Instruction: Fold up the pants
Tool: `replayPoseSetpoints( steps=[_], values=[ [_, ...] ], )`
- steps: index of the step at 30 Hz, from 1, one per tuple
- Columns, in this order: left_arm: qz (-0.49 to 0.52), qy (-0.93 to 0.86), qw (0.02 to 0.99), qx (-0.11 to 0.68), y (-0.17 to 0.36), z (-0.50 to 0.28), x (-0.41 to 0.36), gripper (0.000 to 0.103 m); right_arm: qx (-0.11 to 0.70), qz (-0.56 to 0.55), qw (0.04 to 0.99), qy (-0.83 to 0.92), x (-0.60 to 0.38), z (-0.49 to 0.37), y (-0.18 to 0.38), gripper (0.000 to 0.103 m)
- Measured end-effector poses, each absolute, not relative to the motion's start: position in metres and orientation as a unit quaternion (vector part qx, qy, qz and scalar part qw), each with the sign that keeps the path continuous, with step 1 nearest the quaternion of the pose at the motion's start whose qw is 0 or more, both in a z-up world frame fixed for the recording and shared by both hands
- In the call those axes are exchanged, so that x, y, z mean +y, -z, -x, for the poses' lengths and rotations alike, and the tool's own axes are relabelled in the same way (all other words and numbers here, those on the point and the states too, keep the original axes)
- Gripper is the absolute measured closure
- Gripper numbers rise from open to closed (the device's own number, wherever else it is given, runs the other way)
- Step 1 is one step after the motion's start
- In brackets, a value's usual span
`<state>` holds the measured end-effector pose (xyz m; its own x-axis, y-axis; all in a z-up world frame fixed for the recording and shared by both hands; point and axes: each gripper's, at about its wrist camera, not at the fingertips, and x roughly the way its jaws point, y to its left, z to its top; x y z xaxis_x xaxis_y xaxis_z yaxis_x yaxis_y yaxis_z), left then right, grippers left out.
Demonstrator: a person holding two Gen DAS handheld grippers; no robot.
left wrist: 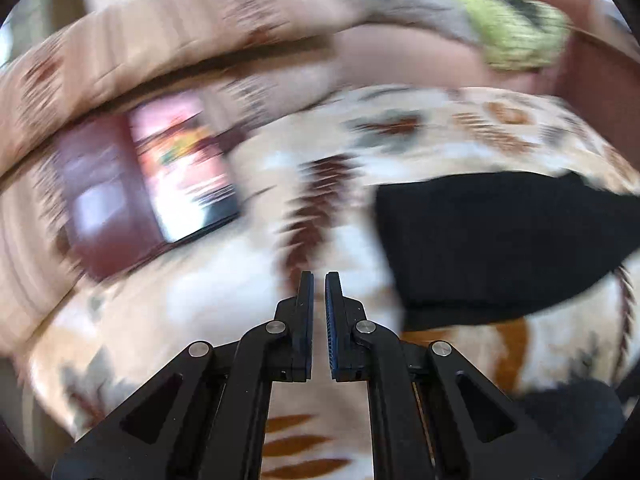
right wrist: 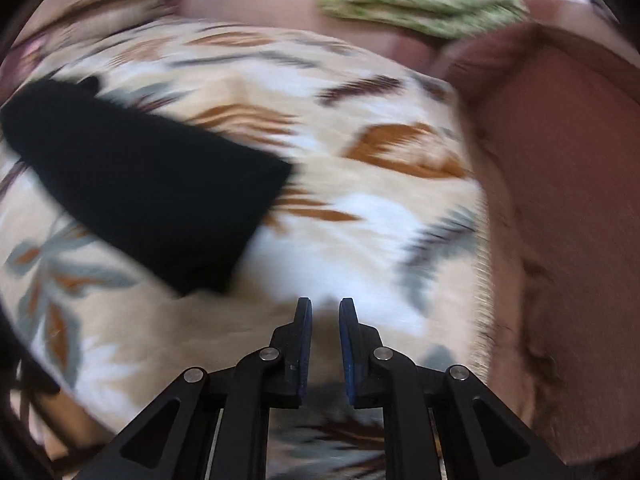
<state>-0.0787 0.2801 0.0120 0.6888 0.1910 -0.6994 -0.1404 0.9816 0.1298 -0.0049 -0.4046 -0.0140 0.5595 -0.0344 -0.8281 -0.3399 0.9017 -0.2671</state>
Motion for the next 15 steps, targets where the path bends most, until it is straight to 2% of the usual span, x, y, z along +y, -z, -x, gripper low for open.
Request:
replayPoseSetpoints(
  steps=[3,6,7,8,10,12,13,15],
  values=[
    [-0.003,-0.084,0.928,0.363,-0.031,0.088,0.280,0.098,0.426,0.154,0.883,-0.125,-0.406,0.007,-0.008,0.092],
    [0.009,0.020,0.943,0.333,-0.060,0.094,0.250,0.098,0.368,0.098,0.886,-0.264,-0.385,0.022,-0.036,0.091],
    [0.011,0.072,0.938,0.339,-0.065,0.091,0.235,0.094,0.362,0.088,0.878,-0.300,-0.377,0.026,-0.039,0.090],
    [0.007,0.107,0.932,0.348,-0.066,0.087,0.224,0.090,0.361,0.096,0.866,-0.334,-0.365,0.028,-0.039,0.090],
    [-0.034,0.173,0.902,0.395,-0.057,0.070,0.189,0.089,0.386,0.130,0.850,-0.336,-0.348,0.022,-0.024,0.090],
    [-0.076,0.184,0.856,0.476,-0.024,0.047,0.168,0.089,0.460,0.167,0.825,-0.284,-0.343,0.000,0.013,0.090],
    [-0.094,0.169,0.840,0.507,-0.006,0.036,0.165,0.088,0.462,0.160,0.826,-0.279,-0.344,-0.005,0.020,0.090],
    [-0.087,0.173,0.841,0.505,0.001,0.025,0.170,0.088,0.450,0.127,0.845,-0.260,-0.355,-0.017,0.015,0.090]
  ],
)
